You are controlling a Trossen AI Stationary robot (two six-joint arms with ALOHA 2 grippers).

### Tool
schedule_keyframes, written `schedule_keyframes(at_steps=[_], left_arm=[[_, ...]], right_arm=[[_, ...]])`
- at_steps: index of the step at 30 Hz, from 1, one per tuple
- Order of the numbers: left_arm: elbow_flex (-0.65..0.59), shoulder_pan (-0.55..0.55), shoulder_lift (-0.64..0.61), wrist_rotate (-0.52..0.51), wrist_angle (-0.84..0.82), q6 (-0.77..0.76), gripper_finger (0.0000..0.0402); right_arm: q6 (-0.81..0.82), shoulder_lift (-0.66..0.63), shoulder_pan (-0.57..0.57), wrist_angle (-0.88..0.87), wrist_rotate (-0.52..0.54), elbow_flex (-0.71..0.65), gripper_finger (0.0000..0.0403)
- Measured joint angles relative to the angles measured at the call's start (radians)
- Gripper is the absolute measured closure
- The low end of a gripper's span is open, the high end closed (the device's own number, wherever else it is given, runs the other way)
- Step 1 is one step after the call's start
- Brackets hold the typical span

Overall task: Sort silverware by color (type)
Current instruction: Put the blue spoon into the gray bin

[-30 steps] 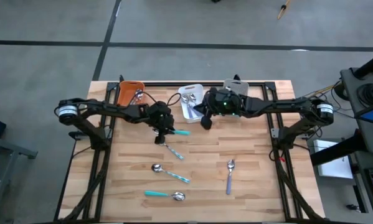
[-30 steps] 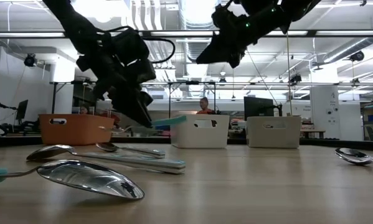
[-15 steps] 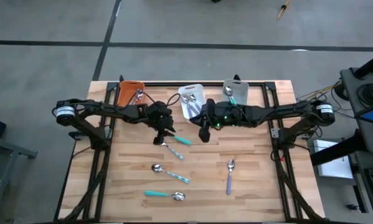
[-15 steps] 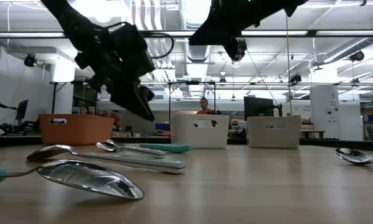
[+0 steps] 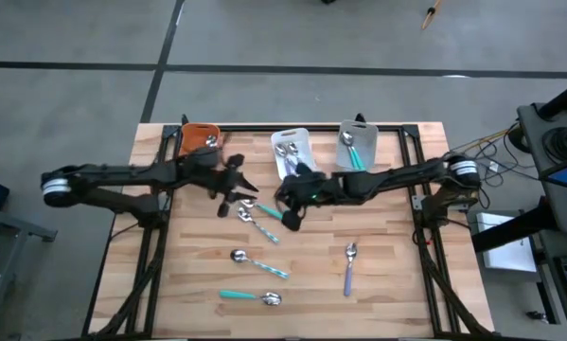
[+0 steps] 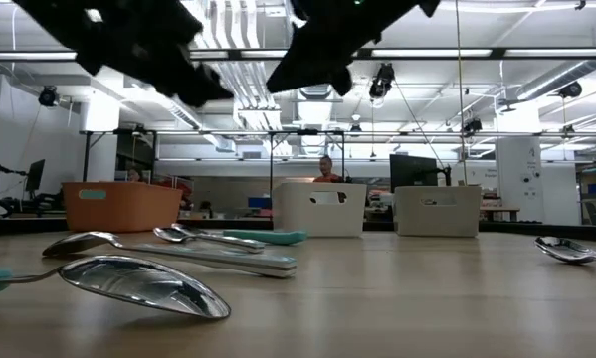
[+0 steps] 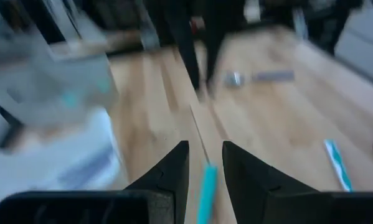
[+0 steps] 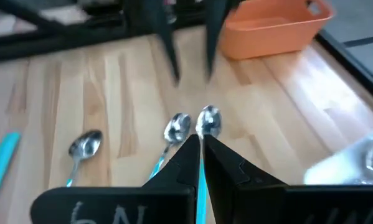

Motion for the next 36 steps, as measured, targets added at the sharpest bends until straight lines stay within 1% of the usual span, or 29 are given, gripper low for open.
schedule_keyframes(at_steps=[3, 7, 9, 13, 18, 23, 29, 32, 36], left_arm=[[-0.068, 0.002, -0.100, -0.025, 0.140, -0.016, 0.0323], [-0.158, 0.002, -0.202, -0.071, 0.298, -0.044, 0.0323], [-0.193, 0.002, -0.244, -0.079, 0.322, -0.047, 0.0323], [-0.224, 0.002, -0.296, -0.085, 0.344, -0.057, 0.0323], [-0.239, 0.003, -0.317, -0.090, 0.352, -0.123, 0.0323], [-0.243, 0.003, -0.313, -0.090, 0.348, -0.182, 0.0323], [-0.243, 0.003, -0.305, -0.090, 0.349, -0.216, 0.0322], [-0.243, 0.003, -0.303, -0.090, 0.349, -0.220, 0.0322], [-0.243, 0.003, -0.293, -0.089, 0.350, -0.221, 0.0322]], right_arm=[[-0.028, 0.072, 0.011, -0.036, -0.001, 0.061, 0.0390], [-0.056, 0.156, 0.021, -0.043, -0.001, 0.118, 0.0390], [-0.058, 0.191, 0.021, -0.053, 0.000, 0.138, 0.0390], [-0.037, 0.248, 0.021, -0.054, 0.001, 0.158, 0.0390], [-0.036, 0.299, 0.021, -0.051, 0.054, 0.158, 0.0390], [-0.003, 0.357, 0.020, -0.043, 0.077, 0.159, 0.0390], [-0.001, 0.420, 0.020, -0.032, 0.077, 0.173, 0.0386], [-0.001, 0.439, 0.016, -0.024, 0.078, 0.186, 0.0368], [0.007, 0.446, 0.009, -0.010, 0.088, 0.199, 0.0324]])
